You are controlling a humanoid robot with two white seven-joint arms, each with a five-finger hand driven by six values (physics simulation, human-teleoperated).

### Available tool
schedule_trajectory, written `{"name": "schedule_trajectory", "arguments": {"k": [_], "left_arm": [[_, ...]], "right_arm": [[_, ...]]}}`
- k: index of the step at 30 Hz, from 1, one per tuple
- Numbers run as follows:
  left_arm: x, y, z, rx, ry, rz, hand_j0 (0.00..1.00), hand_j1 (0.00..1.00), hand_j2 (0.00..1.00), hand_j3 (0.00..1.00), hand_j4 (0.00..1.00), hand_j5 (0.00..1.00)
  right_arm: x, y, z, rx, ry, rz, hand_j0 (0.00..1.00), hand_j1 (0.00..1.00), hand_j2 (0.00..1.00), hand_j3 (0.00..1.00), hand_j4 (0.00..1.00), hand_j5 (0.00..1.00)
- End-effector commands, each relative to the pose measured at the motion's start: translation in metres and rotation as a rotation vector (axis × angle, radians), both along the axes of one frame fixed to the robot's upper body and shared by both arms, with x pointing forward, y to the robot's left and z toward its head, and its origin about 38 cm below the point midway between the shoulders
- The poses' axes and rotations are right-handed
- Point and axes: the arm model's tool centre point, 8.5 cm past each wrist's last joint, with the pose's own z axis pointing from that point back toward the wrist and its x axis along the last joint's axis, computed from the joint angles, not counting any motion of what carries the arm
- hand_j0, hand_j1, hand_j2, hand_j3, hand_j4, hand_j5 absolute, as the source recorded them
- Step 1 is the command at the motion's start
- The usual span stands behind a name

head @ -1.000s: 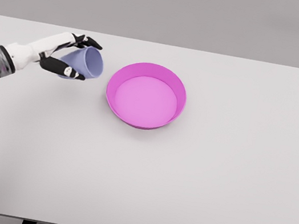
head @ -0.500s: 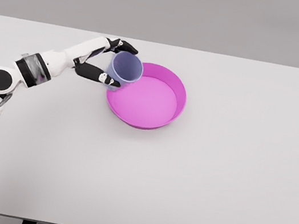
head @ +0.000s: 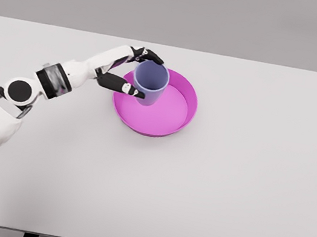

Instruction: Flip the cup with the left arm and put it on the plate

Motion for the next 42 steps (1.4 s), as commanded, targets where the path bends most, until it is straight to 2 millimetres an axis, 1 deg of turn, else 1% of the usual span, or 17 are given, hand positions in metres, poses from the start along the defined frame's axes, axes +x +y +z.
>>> {"name": "schedule_trajectory", "arguments": {"k": [1, 4, 7, 9, 10, 15, 16, 19, 23, 25, 33, 42], "left_arm": [[0.000, -0.003, -0.002, -0.008, 0.008, -0.003, 0.71, 0.71, 0.71, 0.71, 0.71, 0.71], [-0.001, -0.004, -0.004, -0.006, 0.013, -0.005, 0.71, 0.71, 0.71, 0.71, 0.71, 0.71], [-0.002, -0.013, -0.006, -0.019, 0.017, -0.014, 0.71, 0.71, 0.71, 0.71, 0.71, 0.71], [0.000, -0.016, -0.012, -0.018, 0.034, -0.009, 0.71, 0.71, 0.71, 0.71, 0.71, 0.71], [-0.001, -0.020, -0.013, -0.023, 0.038, -0.013, 0.71, 0.71, 0.71, 0.71, 0.71, 0.71], [-0.002, -0.023, -0.018, -0.018, 0.050, -0.020, 0.72, 0.72, 0.72, 0.72, 0.72, 0.72], [-0.002, -0.027, -0.018, -0.025, 0.049, -0.025, 0.72, 0.72, 0.72, 0.72, 0.72, 0.72], [-0.003, -0.029, -0.019, -0.027, 0.052, -0.028, 0.73, 0.73, 0.73, 0.73, 0.73, 0.73], [-0.001, -0.026, -0.025, -0.020, 0.067, -0.015, 0.74, 0.74, 0.74, 0.74, 0.74, 0.74], [0.000, -0.029, -0.027, -0.024, 0.074, -0.017, 0.74, 0.74, 0.74, 0.74, 0.74, 0.74], [0.000, -0.029, -0.028, -0.029, 0.078, -0.015, 0.86, 0.86, 0.86, 0.86, 0.86, 0.86], [0.000, -0.029, -0.028, -0.029, 0.079, -0.014, 0.90, 0.90, 0.90, 0.90, 0.90, 0.90]], "right_arm": [[0.000, 0.000, 0.000, -0.001, 0.000, 0.000, 1.00, 1.00, 1.00, 1.00, 1.00, 1.00], [0.000, 0.000, 0.000, -0.001, 0.000, 0.000, 1.00, 1.00, 1.00, 1.00, 1.00, 1.00], [0.000, 0.000, 0.000, -0.001, 0.000, 0.000, 1.00, 1.00, 1.00, 1.00, 1.00, 1.00], [0.000, 0.000, 0.000, 0.001, 0.000, 0.000, 1.00, 1.00, 1.00, 1.00, 1.00, 1.00], [0.000, 0.000, 0.000, 0.001, 0.000, 0.000, 1.00, 1.00, 1.00, 1.00, 1.00, 1.00], [0.000, 0.000, 0.000, 0.001, 0.000, 0.000, 1.00, 1.00, 1.00, 1.00, 1.00, 1.00], [0.000, 0.000, 0.000, 0.001, 0.000, 0.000, 1.00, 1.00, 1.00, 1.00, 1.00, 1.00], [0.000, 0.000, 0.000, 0.001, 0.000, 0.000, 1.00, 1.00, 1.00, 1.00, 1.00, 1.00], [0.000, 0.000, 0.000, 0.001, 0.000, 0.000, 1.00, 1.00, 1.00, 1.00, 1.00, 1.00], [0.000, 0.000, 0.000, -0.001, 0.000, 0.000, 1.00, 1.00, 1.00, 1.00, 1.00, 1.00], [0.000, 0.000, 0.000, -0.001, 0.000, 0.000, 1.00, 1.00, 1.00, 1.00, 1.00, 1.00], [0.000, 0.000, 0.000, -0.001, 0.000, 0.000, 1.00, 1.00, 1.00, 1.00, 1.00, 1.00]]}}
